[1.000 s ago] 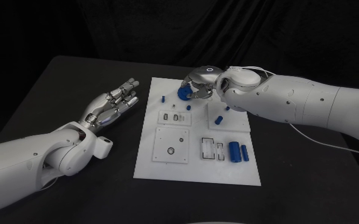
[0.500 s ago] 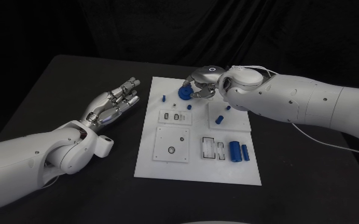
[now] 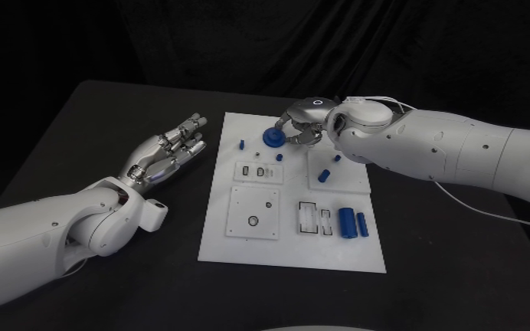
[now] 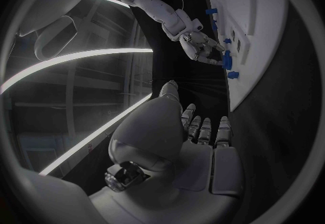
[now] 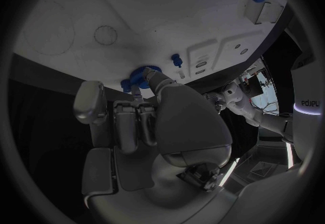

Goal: Assemble the parts on the task board

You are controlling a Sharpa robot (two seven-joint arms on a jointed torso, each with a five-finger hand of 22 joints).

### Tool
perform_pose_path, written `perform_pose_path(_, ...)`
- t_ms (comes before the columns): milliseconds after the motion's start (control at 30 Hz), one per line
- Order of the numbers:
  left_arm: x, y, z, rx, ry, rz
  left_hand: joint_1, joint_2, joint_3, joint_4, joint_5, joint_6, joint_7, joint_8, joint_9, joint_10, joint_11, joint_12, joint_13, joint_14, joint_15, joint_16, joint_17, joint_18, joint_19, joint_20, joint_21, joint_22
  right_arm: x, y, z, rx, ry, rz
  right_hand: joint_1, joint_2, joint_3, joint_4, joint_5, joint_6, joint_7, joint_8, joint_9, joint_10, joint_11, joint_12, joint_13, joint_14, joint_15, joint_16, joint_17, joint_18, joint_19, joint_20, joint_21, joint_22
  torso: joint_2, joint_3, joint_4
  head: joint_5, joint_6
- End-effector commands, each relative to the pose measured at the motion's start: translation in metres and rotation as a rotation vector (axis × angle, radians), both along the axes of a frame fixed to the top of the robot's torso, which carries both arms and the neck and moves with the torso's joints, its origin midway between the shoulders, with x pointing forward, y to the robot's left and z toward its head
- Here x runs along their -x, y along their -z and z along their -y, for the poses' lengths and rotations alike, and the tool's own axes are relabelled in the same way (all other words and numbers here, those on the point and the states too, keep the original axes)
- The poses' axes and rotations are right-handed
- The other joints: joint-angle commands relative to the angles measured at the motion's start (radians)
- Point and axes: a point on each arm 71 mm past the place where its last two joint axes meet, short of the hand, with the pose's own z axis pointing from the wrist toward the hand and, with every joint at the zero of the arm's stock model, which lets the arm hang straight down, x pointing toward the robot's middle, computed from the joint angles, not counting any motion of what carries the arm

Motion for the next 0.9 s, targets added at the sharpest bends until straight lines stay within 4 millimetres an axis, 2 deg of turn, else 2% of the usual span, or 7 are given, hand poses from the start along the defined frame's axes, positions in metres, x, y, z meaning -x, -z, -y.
perform_pose_path(33, 0.006, -0.016, 0.001, 0.108, 0.05, 0.186, 0.012, -0.001, 0.007, -0.001, 0.002, 0.0, 0.005, 0.004, 0.0, 0.0, 0.009, 0.002, 0.001, 0.002, 0.007, -0.004, -0.001, 0.006, 0.0, 0.005, -0.002, 0.001, 0.0, 0.003, 0.004, 0.016, 0.024, -0.012, 0.002, 0.006, 0.006, -0.003, -0.002, 0.006, 0.003, 0.004, -0.002, 0.107, 0.009, 0.003, 0.263, 0.106, 0.009, 0.003, 0.263, 0.013, -0.009, 0.0, -0.009, 0.089, 0.0, -0.0003, -0.0012, 0.002, -0.002)
perform_pose_path(267, 0.006, -0.016, 0.001, 0.108, 0.049, 0.185, 0.012, -0.001, 0.007, -0.001, 0.002, 0.0, 0.005, 0.004, 0.0, 0.0, 0.01, 0.002, 0.001, 0.002, 0.007, -0.004, -0.001, 0.006, 0.0, 0.005, -0.002, 0.002, 0.001, 0.003, 0.009, 0.003, 0.021, 0.001, -0.004, 0.009, 0.016, -0.009, -0.002, 0.047, 0.004, 0.018, -0.001, 0.107, 0.01, 0.003, 0.263, 0.106, 0.01, 0.003, 0.263, 0.013, -0.006, 0.001, -0.009, 0.093, -0.001, 0.0, 0.0004, -0.001, -0.005)
perform_pose_path(533, 0.006, -0.016, -0.002, 0.105, 0.044, 0.185, 0.013, -0.001, 0.007, -0.001, 0.002, 0.0, 0.006, 0.004, 0.0, 0.0, 0.01, 0.002, 0.001, 0.002, 0.008, -0.004, -0.001, 0.006, 0.0, 0.006, -0.002, 0.002, 0.006, -0.004, 0.024, -0.062, 0.009, 0.075, -0.017, 0.008, 0.021, -0.01, -0.004, 0.103, -0.004, 0.034, 0.006, 0.107, 0.004, 0.003, 0.263, 0.106, 0.005, 0.003, 0.263, 0.009, 0.012, -0.002, 0.008, 0.106, 0.0, -0.0005, -0.0016, 0.002, -0.004)
perform_pose_path(700, 0.007, -0.016, -0.005, 0.103, 0.039, 0.185, 0.013, -0.001, 0.007, -0.001, 0.002, 0.001, 0.006, 0.004, 0.001, 0.0, 0.01, 0.002, 0.001, 0.002, 0.009, -0.004, -0.001, 0.006, 0.0, 0.006, -0.002, 0.002, 0.012, -0.016, 0.046, -0.101, 0.029, 0.123, -0.038, 0.003, 0.013, 0.007, -0.004, 0.119, -0.005, 0.035, 0.008, 0.107, 0.002, 0.003, 0.263, 0.106, 0.003, 0.003, 0.263, 0.007, 0.022, -0.004, 0.015, 0.111, 0.0, -0.0007, -0.0016, -0.001, -0.003)
perform_pose_path(733, 0.007, -0.016, -0.005, 0.103, 0.038, 0.185, 0.013, -0.001, 0.007, -0.001, 0.002, 0.001, 0.006, 0.004, 0.001, 0.0, 0.01, 0.002, 0.001, 0.002, 0.009, -0.004, -0.001, 0.006, 0.0, 0.006, -0.002, 0.002, 0.013, -0.02, 0.054, -0.106, 0.042, 0.132, -0.053, -0.001, 0.007, 0.021, -0.004, 0.123, -0.006, 0.032, 0.007, 0.107, 0.001, 0.003, 0.263, 0.106, 0.001, 0.003, 0.263, 0.006, 0.026, -0.005, 0.018, 0.114, 0.0, -0.0005, -0.0016, -0.001, -0.003)
perform_pose_path(900, 0.007, -0.016, -0.006, 0.102, 0.035, 0.185, 0.014, -0.001, 0.007, -0.001, 0.002, 0.0, 0.007, 0.004, 0.001, 0.0, 0.011, 0.002, 0.001, 0.002, 0.009, -0.004, -0.001, 0.006, 0.0, 0.006, -0.002, 0.002, 0.021, -0.031, 0.083, -0.109, 0.092, 0.144, -0.075, -0.015, -0.006, 0.047, -0.004, 0.119, -0.009, 0.021, 0.004, 0.107, -0.001, 0.003, 0.263, 0.106, -0.001, 0.003, 0.263, 0.001, 0.044, -0.007, 0.036, 0.124, -0.001, 0.0008, -0.0045, 0.0, -0.003)
